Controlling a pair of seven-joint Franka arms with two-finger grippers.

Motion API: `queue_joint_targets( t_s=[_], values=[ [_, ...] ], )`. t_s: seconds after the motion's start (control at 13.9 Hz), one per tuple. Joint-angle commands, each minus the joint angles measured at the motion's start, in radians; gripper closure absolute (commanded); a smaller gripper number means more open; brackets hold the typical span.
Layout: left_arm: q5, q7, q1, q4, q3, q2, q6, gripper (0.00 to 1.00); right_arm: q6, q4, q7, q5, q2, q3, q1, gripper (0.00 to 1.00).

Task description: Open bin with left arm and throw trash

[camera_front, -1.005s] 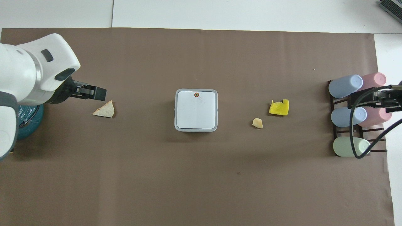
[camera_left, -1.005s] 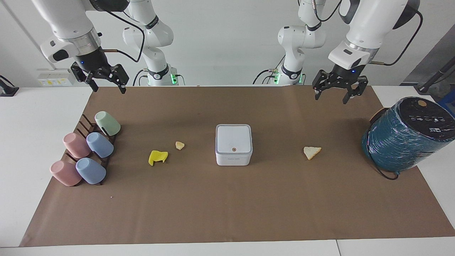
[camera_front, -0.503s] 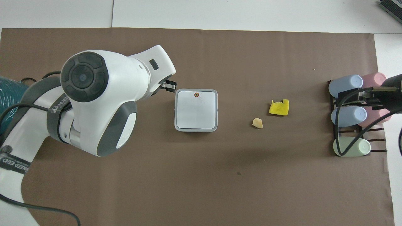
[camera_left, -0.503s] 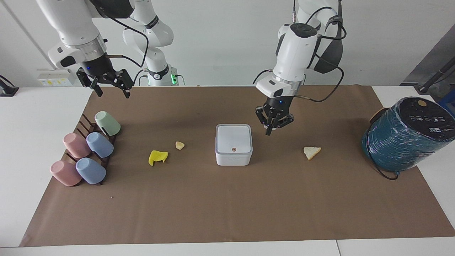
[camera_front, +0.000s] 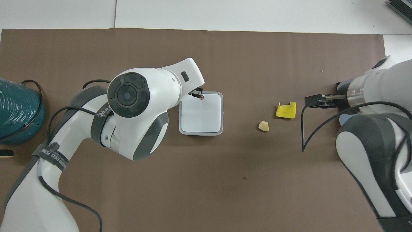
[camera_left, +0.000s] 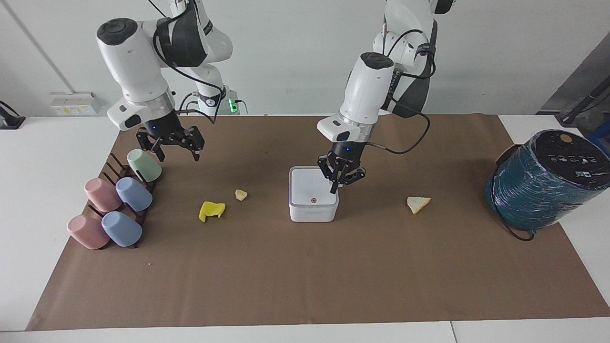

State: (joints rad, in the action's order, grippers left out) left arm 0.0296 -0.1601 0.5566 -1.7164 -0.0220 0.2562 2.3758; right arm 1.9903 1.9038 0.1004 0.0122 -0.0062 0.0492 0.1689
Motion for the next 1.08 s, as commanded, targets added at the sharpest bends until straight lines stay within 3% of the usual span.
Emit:
queue_joint_targets(
  t_s=[0.0,0.43,0.65,1.01],
  values=[
    [-0.003,-0.024,0.029,-0.005,0.014,0.037,0.068,1.00,0.094,0.021,-0.050,0.017,0.096,0.001,0.056,0.00],
    [-0.003,-0.039,0.063,-0.019,0.014,0.075,0.077,1.00,0.323,0.113,-0.067,0.017,0.199,0.001,0.104,0.00],
    [-0.003,-0.044,0.075,-0.022,0.014,0.098,0.080,1.00,0.386,0.127,-0.206,0.015,0.239,0.003,0.067,0.00],
    [-0.003,-0.044,0.083,-0.066,0.016,0.091,0.080,1.00,0.502,0.215,-0.254,0.014,0.249,0.003,0.046,0.00]
  ],
)
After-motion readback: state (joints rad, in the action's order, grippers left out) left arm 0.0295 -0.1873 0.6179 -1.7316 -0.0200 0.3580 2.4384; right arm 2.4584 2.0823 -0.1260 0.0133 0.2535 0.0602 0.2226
